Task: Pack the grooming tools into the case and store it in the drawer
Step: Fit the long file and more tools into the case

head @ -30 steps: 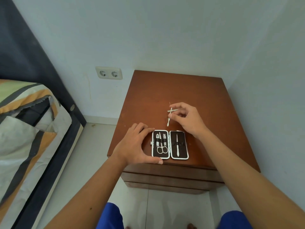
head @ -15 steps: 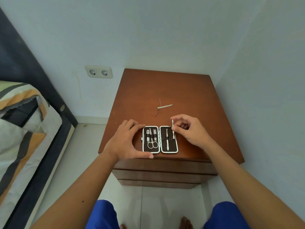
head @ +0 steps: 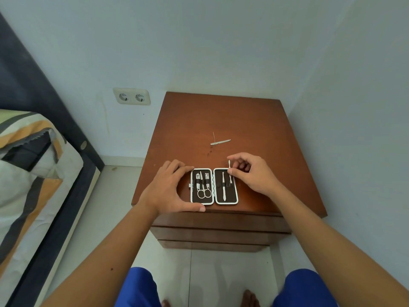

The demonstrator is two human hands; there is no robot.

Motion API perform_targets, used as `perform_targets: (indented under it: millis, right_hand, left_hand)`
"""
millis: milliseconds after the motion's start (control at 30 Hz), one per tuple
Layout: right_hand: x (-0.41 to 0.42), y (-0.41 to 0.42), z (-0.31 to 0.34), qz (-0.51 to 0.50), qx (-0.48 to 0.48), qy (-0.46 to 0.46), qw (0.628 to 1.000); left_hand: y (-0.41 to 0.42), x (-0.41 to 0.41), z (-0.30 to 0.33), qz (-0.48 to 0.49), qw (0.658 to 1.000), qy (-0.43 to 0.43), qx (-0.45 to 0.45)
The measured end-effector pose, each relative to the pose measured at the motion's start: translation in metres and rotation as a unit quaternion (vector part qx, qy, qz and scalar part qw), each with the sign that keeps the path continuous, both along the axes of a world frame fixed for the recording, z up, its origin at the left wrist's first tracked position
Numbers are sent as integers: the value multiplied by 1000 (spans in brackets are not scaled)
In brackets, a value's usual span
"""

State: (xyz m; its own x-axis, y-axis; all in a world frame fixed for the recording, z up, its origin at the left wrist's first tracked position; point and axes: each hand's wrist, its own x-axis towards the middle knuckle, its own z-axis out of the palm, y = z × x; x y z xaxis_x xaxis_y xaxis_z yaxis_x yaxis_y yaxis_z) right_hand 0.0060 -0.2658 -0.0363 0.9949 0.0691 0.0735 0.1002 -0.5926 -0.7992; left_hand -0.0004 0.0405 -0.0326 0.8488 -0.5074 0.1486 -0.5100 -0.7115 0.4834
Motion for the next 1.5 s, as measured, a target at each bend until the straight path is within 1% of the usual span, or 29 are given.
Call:
perform_targets:
  millis: [133,367,567,767,1100,1200,1333,1500]
  right_hand:
    - [-10,0,3,9,-25,-16,1000]
    - [-26,-5,9,54,-156,-37,986]
    - [-37,-9,11,87,-196,-33,976]
    - [-40,-9,14,100,-209,-31,972]
    - [-43,-10,18,99,-183,-17,978]
    - [-31,-10,18,60,-139,-24,988]
    - [5,-7,14,-14,-108,-51,993]
    - [51,3,13,-77,-112,-63,989]
  left_hand:
    - [0,0,0,-1,1000,1,-3]
    - [0,0,1,1,1000,8,0]
    - [0,0,0,3,1000,14,6]
    - [0,0,1,4,1000,14,7]
    - [0,0,0,6,1000,18,1]
    - [1,0,-1,5,1000,15,3]
    - [1,1,-1,4,1000,18,5]
    - [1,2,-1,5,1000,19,5]
